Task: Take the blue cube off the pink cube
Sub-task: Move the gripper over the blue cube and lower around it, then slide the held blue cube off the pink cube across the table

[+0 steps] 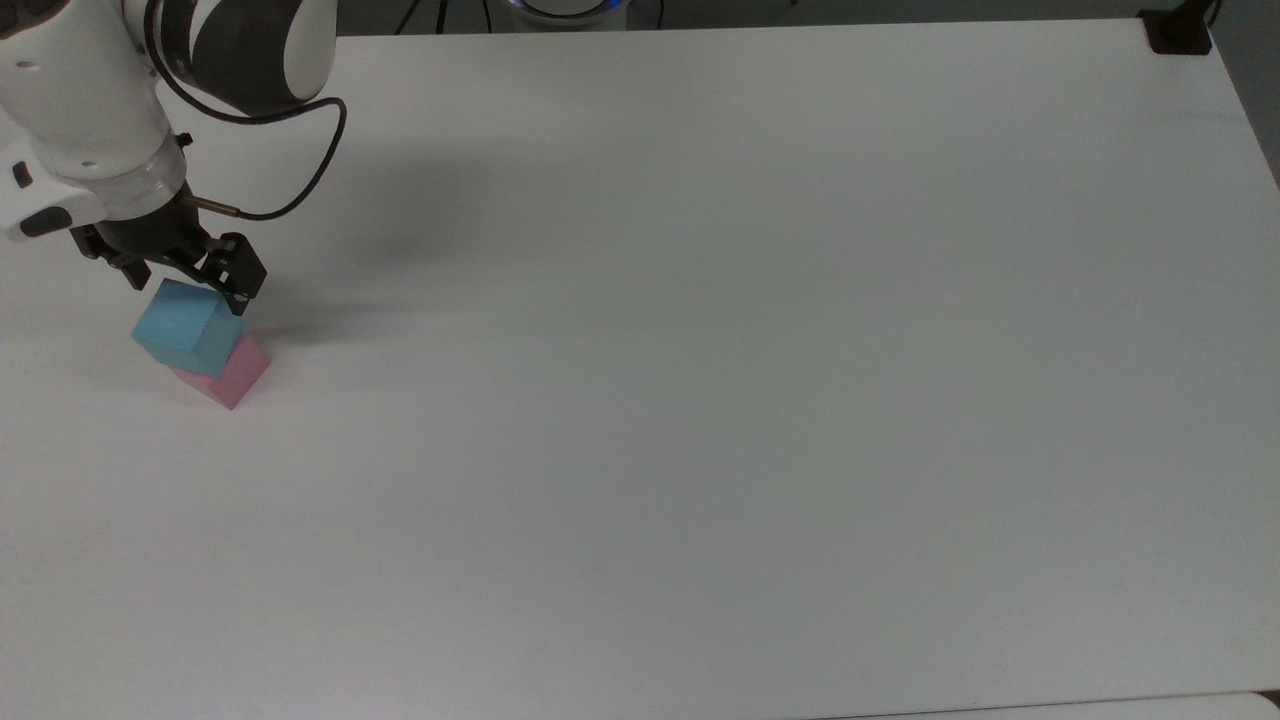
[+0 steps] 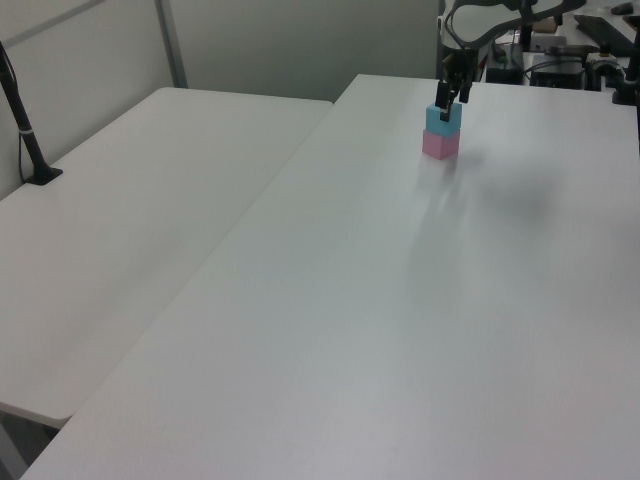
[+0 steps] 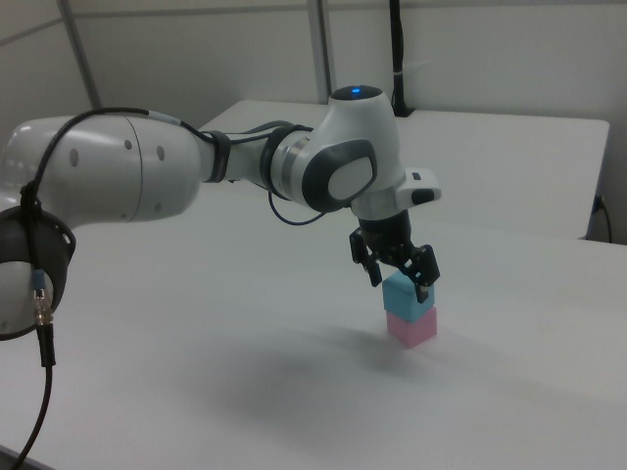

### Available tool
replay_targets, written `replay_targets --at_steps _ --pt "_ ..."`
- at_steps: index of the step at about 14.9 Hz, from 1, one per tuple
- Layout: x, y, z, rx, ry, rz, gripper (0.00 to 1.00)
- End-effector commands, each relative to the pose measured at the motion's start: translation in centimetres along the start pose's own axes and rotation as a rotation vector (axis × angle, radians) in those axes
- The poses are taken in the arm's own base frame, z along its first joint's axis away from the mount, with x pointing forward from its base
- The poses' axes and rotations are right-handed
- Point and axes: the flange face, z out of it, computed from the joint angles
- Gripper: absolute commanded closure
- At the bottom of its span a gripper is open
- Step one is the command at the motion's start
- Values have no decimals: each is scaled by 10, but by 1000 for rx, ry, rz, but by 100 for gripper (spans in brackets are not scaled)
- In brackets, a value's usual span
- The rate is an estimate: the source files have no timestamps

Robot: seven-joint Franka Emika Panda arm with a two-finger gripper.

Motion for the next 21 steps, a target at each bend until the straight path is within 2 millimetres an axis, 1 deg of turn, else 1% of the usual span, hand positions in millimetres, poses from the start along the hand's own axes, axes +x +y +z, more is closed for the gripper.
replay_targets --at_steps 1,2,3,5,6,7,9,10,11,12,13,14,15,16,18,19,20,21 --pt "8 0 11 11 41 13 10" --pt "8 0 13 13 40 14 22" --pt "9 -4 13 24 47 16 43" --pt "10 -8 7 30 61 10 68" --pt "11 -9 0 30 69 5 71" --pt "12 -17 -15 29 87 -9 72" --pt "13 -39 -40 27 114 -49 72" --pt "14 -64 -40 29 111 -81 72" --pt "14 -98 -40 35 106 -123 72" --pt "13 -126 -35 42 97 -150 72" --pt "11 -148 -29 46 89 -155 72" --pt "9 -172 -27 51 82 -158 71" --pt "7 -194 -18 55 67 -164 71" --pt "2 -223 -9 60 52 -178 70" --pt "-3 -252 9 60 24 -195 69" --pt "-5 -260 14 60 16 -202 61" --pt "-6 -266 20 59 7 -206 40" --pt "-8 -275 23 59 2 -219 2"
